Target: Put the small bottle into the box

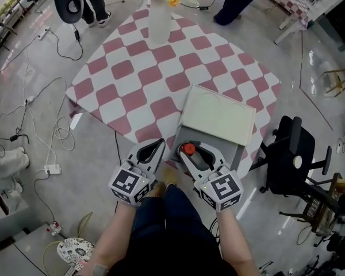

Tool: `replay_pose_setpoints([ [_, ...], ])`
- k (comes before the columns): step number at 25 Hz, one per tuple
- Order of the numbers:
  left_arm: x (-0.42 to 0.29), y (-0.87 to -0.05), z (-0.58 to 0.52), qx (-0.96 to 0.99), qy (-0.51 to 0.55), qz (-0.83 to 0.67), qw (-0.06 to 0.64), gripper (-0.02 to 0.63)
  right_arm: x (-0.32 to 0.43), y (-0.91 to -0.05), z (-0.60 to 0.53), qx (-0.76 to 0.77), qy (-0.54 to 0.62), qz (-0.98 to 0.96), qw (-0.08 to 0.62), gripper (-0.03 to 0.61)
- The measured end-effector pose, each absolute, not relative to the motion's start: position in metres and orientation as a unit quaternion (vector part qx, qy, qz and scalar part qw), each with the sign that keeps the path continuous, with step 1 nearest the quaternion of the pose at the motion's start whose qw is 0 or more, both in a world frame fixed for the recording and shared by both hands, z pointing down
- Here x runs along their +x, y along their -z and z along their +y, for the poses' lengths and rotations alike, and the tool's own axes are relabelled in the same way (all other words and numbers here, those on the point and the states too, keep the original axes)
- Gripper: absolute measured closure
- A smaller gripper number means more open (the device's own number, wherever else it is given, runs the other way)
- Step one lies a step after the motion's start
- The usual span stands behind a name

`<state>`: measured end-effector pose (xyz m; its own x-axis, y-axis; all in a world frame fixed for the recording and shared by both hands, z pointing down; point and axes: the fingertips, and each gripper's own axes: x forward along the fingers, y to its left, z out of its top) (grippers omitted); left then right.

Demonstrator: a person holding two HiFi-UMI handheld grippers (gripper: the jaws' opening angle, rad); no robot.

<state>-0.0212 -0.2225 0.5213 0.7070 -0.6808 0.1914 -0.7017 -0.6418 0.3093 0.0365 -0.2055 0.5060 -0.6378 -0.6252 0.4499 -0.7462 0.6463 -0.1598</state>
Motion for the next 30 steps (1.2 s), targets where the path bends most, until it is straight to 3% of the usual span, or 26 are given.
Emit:
replay_pose_setpoints([
  [30, -0.03, -0.522, -0.222, 0.899, -0.028, -0.394, 0.187, 0.614, 0.017, -0.514, -0.199, 0.333, -0.143, -0.906, 0.218, 0.426],
])
